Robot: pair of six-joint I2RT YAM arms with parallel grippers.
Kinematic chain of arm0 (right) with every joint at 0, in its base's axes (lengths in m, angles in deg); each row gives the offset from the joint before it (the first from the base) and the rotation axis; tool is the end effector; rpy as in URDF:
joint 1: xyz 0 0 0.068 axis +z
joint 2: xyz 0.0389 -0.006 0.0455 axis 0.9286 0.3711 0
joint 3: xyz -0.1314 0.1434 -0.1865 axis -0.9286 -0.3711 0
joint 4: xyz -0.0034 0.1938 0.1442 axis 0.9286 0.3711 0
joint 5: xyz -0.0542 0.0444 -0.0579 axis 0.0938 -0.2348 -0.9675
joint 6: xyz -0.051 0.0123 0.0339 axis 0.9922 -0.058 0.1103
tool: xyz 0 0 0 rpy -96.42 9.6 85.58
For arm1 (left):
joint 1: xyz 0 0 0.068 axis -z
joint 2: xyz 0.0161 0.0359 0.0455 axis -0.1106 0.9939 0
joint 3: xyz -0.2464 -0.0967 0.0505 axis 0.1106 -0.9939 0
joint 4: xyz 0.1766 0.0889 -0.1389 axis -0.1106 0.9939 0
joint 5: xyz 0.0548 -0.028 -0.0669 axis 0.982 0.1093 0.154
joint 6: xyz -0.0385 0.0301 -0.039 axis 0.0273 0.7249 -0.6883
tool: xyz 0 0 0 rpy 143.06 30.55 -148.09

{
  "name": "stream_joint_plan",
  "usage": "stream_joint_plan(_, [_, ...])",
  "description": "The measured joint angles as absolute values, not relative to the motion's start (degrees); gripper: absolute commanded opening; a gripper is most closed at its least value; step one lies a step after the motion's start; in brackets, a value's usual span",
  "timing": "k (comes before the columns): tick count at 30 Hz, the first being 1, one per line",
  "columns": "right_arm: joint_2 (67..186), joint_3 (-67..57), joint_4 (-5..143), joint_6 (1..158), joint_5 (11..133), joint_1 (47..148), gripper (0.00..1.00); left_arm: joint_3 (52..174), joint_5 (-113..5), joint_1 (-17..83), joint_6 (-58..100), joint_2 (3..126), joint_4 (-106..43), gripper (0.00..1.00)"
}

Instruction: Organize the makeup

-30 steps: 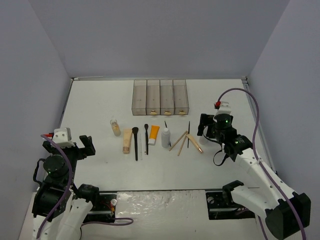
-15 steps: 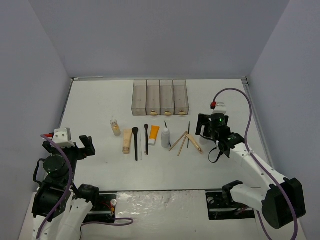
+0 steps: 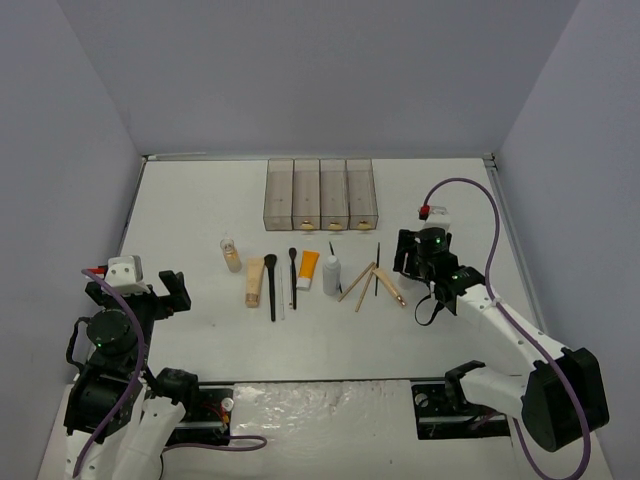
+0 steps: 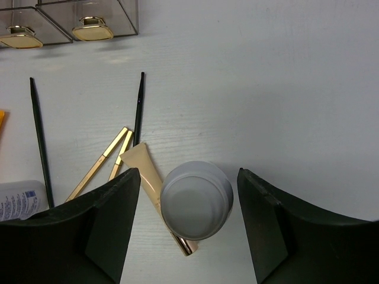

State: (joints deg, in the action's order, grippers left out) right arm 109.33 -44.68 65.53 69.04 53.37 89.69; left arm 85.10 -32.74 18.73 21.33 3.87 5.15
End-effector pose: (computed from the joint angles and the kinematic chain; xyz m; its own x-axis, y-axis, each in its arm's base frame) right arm 0.2264 0.0796 0.2459 -0.4341 0.1447 -0.8892 -0.0756 0.9777 0.1960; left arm 0.0549 -0.0010 0.3324 -0.0824 -0.1705 -0.9819 -0.0279 0.9853 -0.1687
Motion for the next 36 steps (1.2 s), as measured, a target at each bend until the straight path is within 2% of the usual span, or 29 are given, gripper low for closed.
stream_joint_plan(6, [110.06, -44.68, 65.61, 68.56, 52.99, 89.69, 0.48, 85.1, -32.74, 18.73, 21.33, 3.88, 5.13, 0.97])
stream_joint_plan(14, [110.41, -44.66, 65.67, 68.68, 52.42, 89.69, 0.06, 85.1, -32.92, 18.73, 21.33, 3.88, 5.15, 0.97])
stream_joint_plan(16, [110.56, -44.07, 66.45, 69.42, 52.28, 89.69, 0.0, 85.1, -32.93, 18.73, 21.33, 3.87, 5.15, 0.97])
stream_joint_plan(23, [115.22, -34.05, 70.92, 74.28, 51.9, 89.69, 0.0, 85.08, -33.05, 18.73, 21.33, 3.89, 5.13, 0.97])
stream_joint_plan(30, [125.85, -12.3, 71.11, 80.2, 54.33, 89.69, 0.0, 85.04, -33.62, 18.73, 21.33, 4.66, 5.11, 0.97])
stream_joint_plan(36, [140.64, 5.45, 70.41, 85.49, 58.36, 89.69, 0.0, 84.99, -34.0, 18.73, 21.33, 5.4, 5.03, 0.97])
